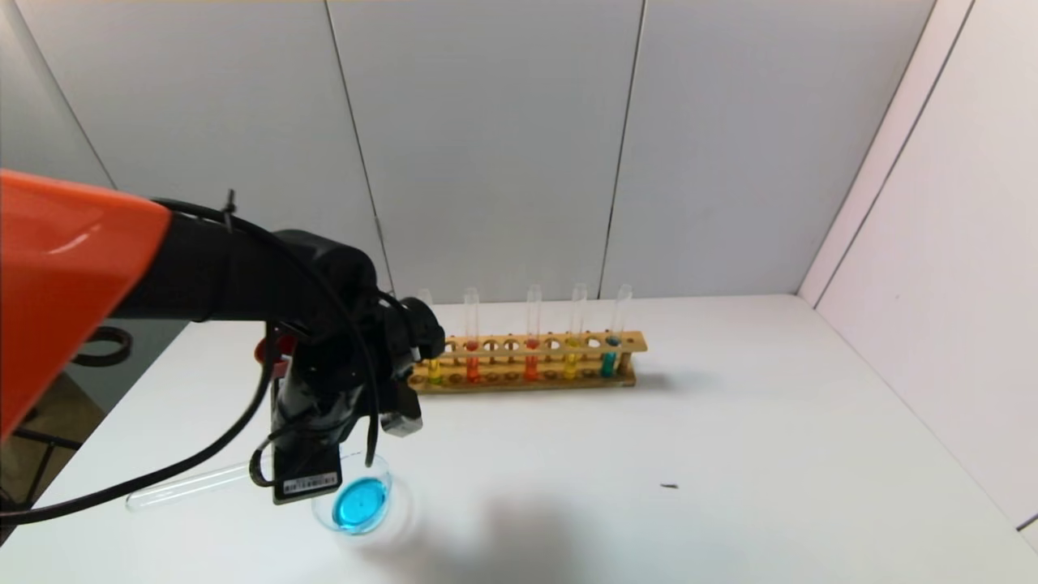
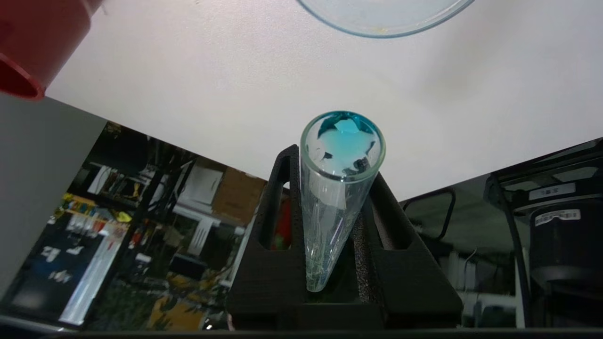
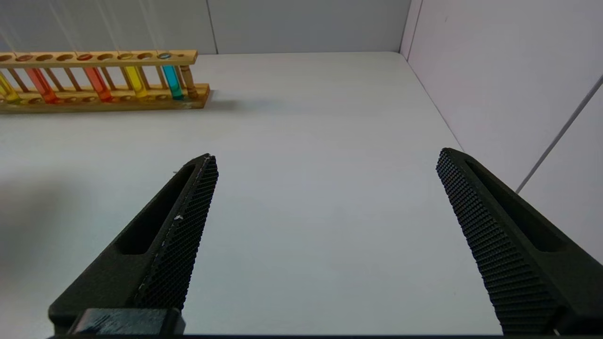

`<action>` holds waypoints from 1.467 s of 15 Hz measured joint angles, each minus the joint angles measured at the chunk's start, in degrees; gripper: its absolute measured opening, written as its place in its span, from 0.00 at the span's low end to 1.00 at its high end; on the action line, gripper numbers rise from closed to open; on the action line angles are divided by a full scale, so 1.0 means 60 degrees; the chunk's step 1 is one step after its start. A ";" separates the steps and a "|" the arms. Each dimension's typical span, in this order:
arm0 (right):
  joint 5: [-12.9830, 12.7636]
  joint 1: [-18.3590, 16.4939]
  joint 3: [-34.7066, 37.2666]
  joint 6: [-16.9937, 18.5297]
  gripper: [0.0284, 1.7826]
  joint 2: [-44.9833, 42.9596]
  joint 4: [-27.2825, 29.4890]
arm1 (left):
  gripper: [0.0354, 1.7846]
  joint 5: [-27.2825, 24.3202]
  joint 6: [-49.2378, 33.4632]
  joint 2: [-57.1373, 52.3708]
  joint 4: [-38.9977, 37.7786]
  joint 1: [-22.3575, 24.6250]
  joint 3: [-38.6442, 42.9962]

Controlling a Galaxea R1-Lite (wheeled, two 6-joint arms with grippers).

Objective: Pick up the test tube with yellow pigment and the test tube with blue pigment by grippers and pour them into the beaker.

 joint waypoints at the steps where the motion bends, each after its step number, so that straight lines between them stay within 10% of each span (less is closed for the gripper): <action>1: 0.0000 0.0000 0.0000 0.0000 0.95 0.0000 0.0000 | 0.17 -0.0211 -0.0081 -0.0423 -0.0093 0.0136 -0.0047; 11: 0.0000 0.0000 0.0000 0.0000 0.95 0.0000 0.0000 | 0.17 -0.3773 -0.0683 -0.3013 -0.3103 0.2889 -0.0717; 22: 0.0004 0.0000 0.0000 0.0000 0.95 0.0000 0.0000 | 0.17 -0.5528 -0.1847 -0.2448 -0.7438 0.4033 -0.0390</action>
